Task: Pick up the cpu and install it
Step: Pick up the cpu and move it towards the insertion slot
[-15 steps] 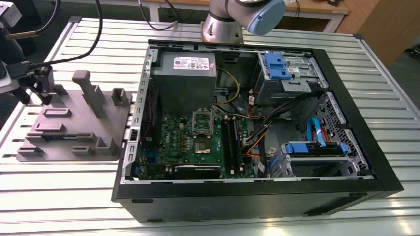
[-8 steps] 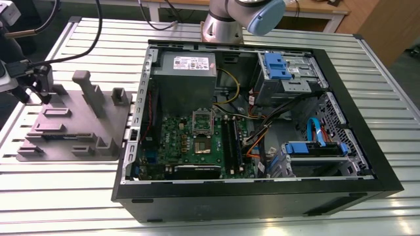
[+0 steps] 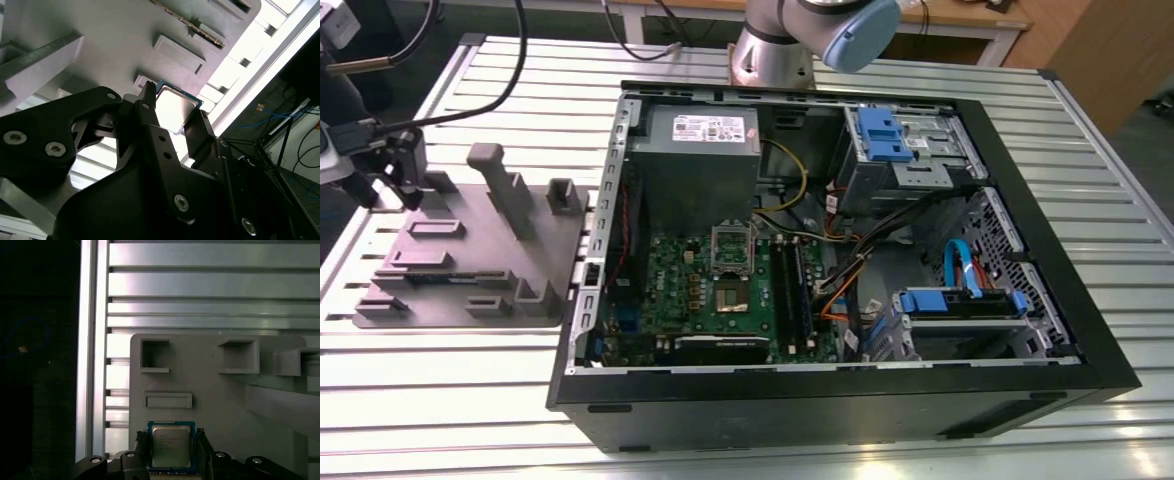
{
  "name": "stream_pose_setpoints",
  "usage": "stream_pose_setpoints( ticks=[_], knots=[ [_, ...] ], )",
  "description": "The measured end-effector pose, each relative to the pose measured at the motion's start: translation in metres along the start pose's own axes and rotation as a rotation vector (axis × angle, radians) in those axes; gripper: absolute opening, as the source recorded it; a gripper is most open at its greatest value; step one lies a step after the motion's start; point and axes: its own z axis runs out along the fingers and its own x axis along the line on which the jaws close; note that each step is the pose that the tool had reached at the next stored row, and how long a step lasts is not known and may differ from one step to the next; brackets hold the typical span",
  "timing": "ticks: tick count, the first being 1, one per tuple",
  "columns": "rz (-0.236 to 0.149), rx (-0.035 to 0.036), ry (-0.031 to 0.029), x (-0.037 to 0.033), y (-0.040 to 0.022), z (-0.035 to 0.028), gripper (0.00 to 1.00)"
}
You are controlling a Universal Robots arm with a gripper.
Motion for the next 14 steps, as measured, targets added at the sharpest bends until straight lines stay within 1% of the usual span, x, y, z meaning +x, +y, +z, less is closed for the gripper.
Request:
stream_pose_setpoints(
  ticks=[14],
  knots=[
    [0.0, -0.0007, -0.0005, 0.0001, 0.0004, -0.0084, 0.47]
  ],
)
